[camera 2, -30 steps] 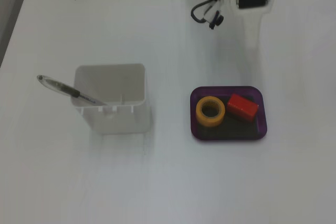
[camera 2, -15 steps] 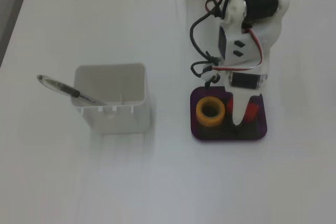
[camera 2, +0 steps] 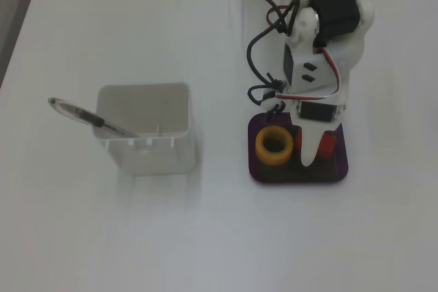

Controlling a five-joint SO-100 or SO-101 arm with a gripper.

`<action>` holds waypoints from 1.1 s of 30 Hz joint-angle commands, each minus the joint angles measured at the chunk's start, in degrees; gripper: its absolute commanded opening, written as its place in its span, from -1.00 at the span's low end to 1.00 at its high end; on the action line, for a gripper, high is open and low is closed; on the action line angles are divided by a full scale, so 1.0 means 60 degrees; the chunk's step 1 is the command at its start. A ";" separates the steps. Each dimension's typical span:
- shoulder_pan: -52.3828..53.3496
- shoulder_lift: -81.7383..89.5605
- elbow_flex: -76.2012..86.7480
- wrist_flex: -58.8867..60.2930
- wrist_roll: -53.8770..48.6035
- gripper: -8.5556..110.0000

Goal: Remove the cube from the box.

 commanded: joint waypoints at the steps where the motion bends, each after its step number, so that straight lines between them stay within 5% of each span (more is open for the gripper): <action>1: 0.0000 0.0044 -0.0366 0.0059 0.0015 -0.47; 14: -0.0015 0.0044 0.0615 -0.0088 0.0000 -0.49; 21: -0.0015 0.0059 0.0513 -0.0088 0.0000 -0.87; 33: -0.0557 0.1245 -0.1392 0.0425 -0.0015 -0.86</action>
